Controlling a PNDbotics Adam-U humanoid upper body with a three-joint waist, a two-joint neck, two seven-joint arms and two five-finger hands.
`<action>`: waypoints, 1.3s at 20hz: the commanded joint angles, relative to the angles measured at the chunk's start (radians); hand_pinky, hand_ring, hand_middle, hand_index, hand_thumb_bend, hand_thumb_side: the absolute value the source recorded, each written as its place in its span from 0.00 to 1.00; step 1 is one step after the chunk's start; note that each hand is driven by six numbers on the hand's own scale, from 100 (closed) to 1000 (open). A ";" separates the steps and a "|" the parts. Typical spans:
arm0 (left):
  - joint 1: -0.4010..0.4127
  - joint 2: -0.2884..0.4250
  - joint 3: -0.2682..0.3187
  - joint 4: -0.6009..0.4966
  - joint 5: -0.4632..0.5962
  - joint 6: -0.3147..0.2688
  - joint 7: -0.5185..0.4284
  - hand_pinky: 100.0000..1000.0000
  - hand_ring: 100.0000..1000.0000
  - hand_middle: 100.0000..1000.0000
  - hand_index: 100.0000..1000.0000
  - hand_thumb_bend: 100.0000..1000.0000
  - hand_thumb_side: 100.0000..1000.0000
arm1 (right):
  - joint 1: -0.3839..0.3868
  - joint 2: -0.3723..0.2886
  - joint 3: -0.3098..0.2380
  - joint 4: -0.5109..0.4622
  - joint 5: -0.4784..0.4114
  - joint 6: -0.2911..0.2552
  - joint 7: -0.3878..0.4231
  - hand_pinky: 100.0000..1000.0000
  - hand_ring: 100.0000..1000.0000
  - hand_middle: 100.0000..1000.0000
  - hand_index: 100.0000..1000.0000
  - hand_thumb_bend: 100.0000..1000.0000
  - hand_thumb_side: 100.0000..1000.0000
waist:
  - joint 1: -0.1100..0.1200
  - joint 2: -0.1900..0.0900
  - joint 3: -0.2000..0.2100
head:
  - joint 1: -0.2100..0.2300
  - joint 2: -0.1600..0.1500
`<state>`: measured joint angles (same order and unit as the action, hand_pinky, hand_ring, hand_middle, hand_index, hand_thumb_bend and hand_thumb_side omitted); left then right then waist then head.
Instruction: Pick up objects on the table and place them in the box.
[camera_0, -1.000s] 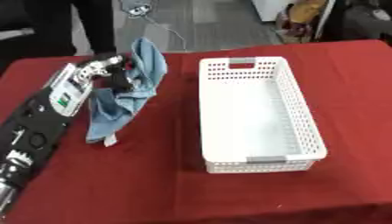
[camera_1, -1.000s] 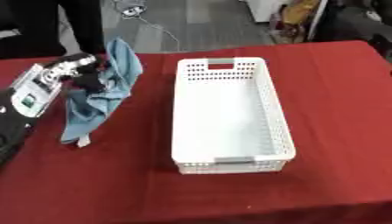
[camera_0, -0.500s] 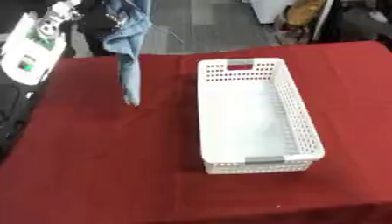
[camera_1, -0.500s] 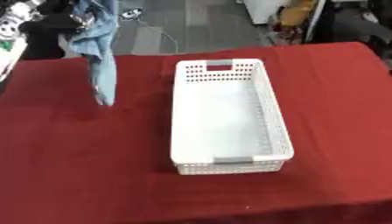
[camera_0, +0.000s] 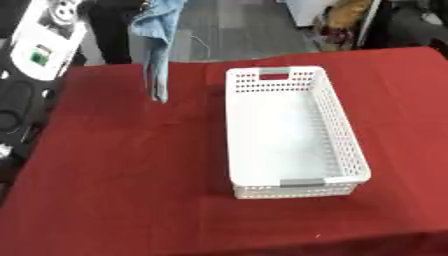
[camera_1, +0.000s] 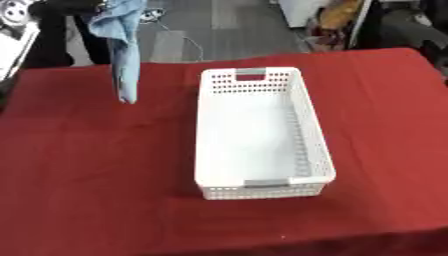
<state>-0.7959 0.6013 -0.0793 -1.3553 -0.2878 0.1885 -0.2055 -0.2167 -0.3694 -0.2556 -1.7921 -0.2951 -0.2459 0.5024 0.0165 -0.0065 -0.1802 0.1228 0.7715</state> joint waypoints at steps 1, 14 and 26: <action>-0.052 -0.027 -0.008 -0.020 -0.021 -0.009 -0.006 0.00 0.00 0.05 0.11 0.00 0.29 | -0.008 -0.020 -0.004 -0.009 -0.002 0.000 0.001 0.79 0.95 0.87 1.00 0.00 0.93 | -0.003 -0.014 -0.002 | 0.006 -0.002; -0.146 -0.290 -0.133 0.015 -0.121 -0.042 -0.091 0.00 0.00 0.05 0.11 0.00 0.25 | -0.026 -0.005 -0.007 0.001 -0.014 0.010 -0.007 0.79 0.95 0.87 1.00 0.00 1.00 | -0.003 -0.010 -0.019 | 0.043 -0.002; -0.096 -0.392 -0.247 0.209 -0.318 -0.090 -0.182 0.16 0.13 0.42 0.51 0.07 0.28 | -0.040 0.004 -0.021 -0.016 -0.035 0.023 -0.094 0.79 0.93 0.87 1.00 0.00 1.00 | -0.001 -0.003 -0.034 | 0.055 -0.002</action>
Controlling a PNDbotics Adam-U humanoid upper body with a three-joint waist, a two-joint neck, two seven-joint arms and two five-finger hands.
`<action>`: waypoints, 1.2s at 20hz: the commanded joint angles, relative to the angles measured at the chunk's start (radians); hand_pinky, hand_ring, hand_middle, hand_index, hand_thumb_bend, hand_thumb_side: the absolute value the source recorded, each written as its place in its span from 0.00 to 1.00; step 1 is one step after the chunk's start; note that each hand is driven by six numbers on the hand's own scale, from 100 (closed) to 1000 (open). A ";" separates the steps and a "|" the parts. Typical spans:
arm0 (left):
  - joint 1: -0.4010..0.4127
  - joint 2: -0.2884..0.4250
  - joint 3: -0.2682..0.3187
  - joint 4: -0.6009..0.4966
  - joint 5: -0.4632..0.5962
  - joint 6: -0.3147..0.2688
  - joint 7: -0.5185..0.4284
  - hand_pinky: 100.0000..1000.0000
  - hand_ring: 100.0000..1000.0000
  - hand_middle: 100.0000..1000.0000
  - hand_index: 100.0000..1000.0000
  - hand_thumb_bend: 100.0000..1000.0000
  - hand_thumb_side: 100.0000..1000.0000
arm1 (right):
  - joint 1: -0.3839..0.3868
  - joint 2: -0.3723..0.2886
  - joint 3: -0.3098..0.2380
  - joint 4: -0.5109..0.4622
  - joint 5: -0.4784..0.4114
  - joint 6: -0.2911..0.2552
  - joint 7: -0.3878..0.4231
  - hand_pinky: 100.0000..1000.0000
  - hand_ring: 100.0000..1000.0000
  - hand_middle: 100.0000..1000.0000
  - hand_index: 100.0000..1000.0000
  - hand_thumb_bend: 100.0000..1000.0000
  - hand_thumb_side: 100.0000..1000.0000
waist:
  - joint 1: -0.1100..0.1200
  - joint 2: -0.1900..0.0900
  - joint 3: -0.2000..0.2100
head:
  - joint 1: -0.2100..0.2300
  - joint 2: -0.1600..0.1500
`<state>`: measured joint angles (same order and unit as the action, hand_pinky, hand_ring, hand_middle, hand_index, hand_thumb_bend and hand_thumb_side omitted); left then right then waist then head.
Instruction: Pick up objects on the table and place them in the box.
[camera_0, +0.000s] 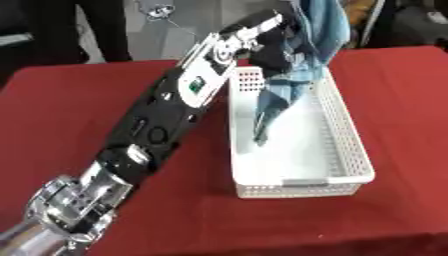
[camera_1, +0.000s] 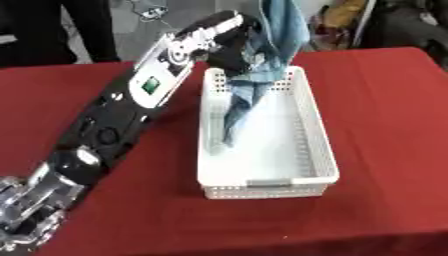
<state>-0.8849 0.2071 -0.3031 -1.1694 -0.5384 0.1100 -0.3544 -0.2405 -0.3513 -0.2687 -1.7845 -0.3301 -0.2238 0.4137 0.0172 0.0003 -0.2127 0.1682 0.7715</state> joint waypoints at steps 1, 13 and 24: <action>0.003 0.006 -0.049 0.039 -0.131 -0.029 -0.080 0.42 0.40 0.61 0.74 0.29 0.52 | -0.018 -0.014 -0.008 -0.026 0.001 0.002 -0.005 0.79 0.93 0.87 1.00 0.00 1.00 | -0.001 -0.010 -0.003 | 0.009 -0.002; 0.047 0.032 -0.045 0.061 -0.560 -0.178 -0.360 0.92 1.00 1.00 1.00 0.79 0.98 | -0.014 -0.018 -0.009 -0.034 0.009 0.004 -0.003 0.79 0.93 0.87 1.00 0.00 1.00 | -0.001 -0.012 0.001 | 0.004 -0.002; 0.047 0.036 -0.035 0.045 -0.559 -0.174 -0.349 0.90 0.99 0.99 1.00 0.74 0.96 | -0.012 -0.019 -0.009 -0.033 0.010 0.003 -0.002 0.79 0.93 0.87 1.00 0.00 1.00 | -0.002 -0.012 0.002 | 0.003 -0.002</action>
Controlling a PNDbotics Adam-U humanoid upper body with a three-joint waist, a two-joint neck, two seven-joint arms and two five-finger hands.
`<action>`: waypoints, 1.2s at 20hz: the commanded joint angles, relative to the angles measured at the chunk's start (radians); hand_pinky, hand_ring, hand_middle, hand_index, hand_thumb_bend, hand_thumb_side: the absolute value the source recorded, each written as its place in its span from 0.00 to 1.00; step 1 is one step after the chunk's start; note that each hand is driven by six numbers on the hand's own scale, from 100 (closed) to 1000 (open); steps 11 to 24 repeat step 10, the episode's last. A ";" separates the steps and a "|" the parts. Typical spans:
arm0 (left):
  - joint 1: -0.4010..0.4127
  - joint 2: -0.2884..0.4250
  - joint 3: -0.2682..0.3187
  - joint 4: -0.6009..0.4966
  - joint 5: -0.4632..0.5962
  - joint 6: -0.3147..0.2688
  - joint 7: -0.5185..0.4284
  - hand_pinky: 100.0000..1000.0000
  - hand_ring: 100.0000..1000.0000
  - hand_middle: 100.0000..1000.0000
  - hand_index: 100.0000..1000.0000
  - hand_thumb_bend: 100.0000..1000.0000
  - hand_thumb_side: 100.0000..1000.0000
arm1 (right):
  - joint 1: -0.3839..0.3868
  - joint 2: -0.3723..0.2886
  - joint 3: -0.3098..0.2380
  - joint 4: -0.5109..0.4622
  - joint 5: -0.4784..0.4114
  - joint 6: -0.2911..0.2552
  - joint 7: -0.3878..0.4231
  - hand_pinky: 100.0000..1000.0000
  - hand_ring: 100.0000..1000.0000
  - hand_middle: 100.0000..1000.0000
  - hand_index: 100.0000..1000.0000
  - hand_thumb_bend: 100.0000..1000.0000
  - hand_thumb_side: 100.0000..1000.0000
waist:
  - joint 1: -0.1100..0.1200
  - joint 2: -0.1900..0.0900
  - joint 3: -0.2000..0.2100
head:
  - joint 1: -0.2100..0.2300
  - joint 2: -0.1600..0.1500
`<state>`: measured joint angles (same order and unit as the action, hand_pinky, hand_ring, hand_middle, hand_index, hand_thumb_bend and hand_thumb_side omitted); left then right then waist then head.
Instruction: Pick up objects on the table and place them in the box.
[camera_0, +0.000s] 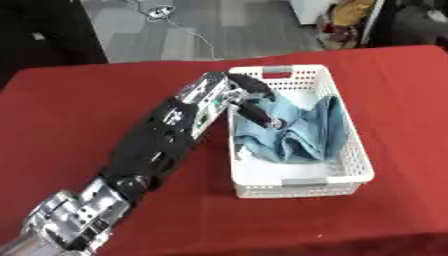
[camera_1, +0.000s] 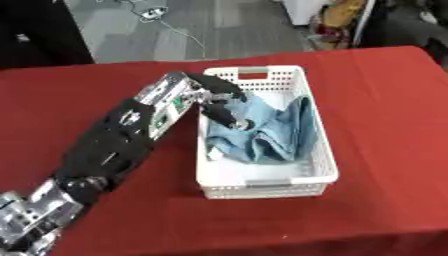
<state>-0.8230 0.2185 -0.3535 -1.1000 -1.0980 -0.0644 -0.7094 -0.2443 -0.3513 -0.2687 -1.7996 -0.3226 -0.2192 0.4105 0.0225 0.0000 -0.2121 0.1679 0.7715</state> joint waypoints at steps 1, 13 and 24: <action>-0.015 0.025 0.019 -0.033 0.008 0.000 0.018 0.88 0.98 0.99 1.00 0.69 0.94 | -0.008 -0.020 -0.010 -0.018 0.003 -0.001 0.001 0.79 0.93 0.87 1.00 0.00 1.00 | -0.007 -0.012 0.002 | 0.003 -0.002; 0.008 0.037 0.066 -0.194 0.255 -0.002 0.825 0.74 0.88 0.95 0.97 0.05 0.70 | -0.008 -0.020 -0.015 -0.019 0.004 -0.001 -0.008 0.79 0.93 0.87 1.00 0.00 1.00 | -0.007 -0.012 0.005 | -0.004 -0.002; 0.008 0.037 0.066 -0.194 0.255 -0.002 0.825 0.74 0.88 0.95 0.97 0.05 0.70 | -0.008 -0.020 -0.015 -0.019 0.004 -0.001 -0.008 0.79 0.93 0.87 1.00 0.00 1.00 | -0.007 -0.012 0.005 | -0.004 -0.002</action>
